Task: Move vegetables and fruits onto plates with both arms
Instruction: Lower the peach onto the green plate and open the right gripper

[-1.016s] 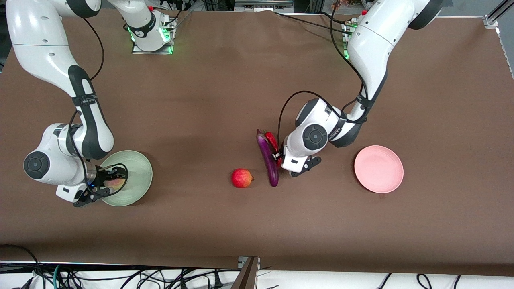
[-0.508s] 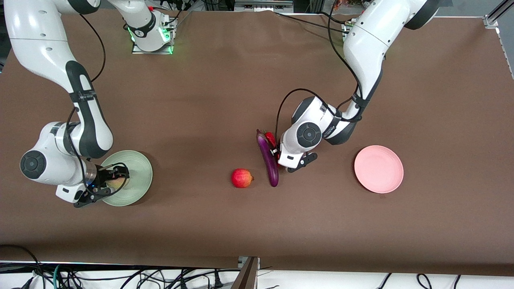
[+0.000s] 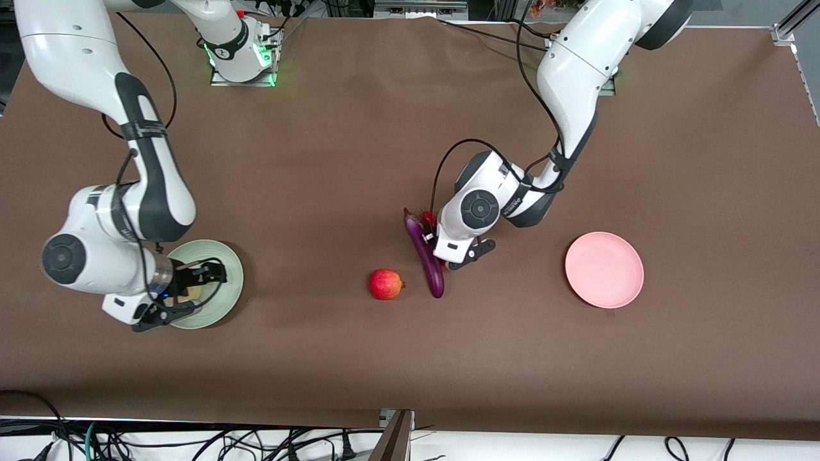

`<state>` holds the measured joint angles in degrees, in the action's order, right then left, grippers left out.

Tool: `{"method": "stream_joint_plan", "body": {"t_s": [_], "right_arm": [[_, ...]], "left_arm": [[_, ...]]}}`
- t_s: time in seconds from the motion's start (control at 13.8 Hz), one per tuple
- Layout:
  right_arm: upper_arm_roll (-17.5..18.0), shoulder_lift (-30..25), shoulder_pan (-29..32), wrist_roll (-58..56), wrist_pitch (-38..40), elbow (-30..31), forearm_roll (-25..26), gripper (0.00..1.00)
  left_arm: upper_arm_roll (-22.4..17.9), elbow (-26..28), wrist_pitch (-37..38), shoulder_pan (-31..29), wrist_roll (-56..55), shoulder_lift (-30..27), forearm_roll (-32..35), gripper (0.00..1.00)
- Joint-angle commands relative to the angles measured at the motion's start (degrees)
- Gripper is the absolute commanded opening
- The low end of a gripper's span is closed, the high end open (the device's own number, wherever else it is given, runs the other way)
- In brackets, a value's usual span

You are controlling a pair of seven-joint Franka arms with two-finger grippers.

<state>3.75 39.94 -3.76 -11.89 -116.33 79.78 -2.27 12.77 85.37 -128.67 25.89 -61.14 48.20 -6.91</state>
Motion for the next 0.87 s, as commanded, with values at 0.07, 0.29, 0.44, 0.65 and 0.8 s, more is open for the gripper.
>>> {"method": "stream_joint_plan", "body": {"t_s": [0.07, 0.29, 0.44, 0.65, 0.8], "right_arm": [[-0.15, 0.58, -6.25, 13.44, -0.56, -0.5, -0.8, 1.0], [0.03, 1.54, -10.64, 22.67, -5.56, -0.5, -4.65, 0.99], [0.03, 2.51, -13.81, 27.25, -9.25, -0.5, -7.65, 0.99], [0.03, 4.27, -18.2, 34.98, -16.27, -0.41, -7.75, 1.0], [0.03, 5.85, -21.36, 41.05, -23.73, -0.41, -7.49, 1.0]], "left_arm": [[-0.56, 0.14, -1.15, 0.4, 0.4, 0.23, -1.01, 0.33], [-0.64, 0.15, -0.89, 0.04, 1.55, 0.14, -0.56, 0.0], [-0.99, 0.14, -0.1, -0.48, 2.6, -0.55, -0.48, 0.0], [-1.96, -2.13, 9.45, -5.39, 9.69, -4.85, 0.66, 0.0], [-1.96, -2.32, 14.21, -10.83, 19.34, -7.32, 3.81, 0.0]]}}
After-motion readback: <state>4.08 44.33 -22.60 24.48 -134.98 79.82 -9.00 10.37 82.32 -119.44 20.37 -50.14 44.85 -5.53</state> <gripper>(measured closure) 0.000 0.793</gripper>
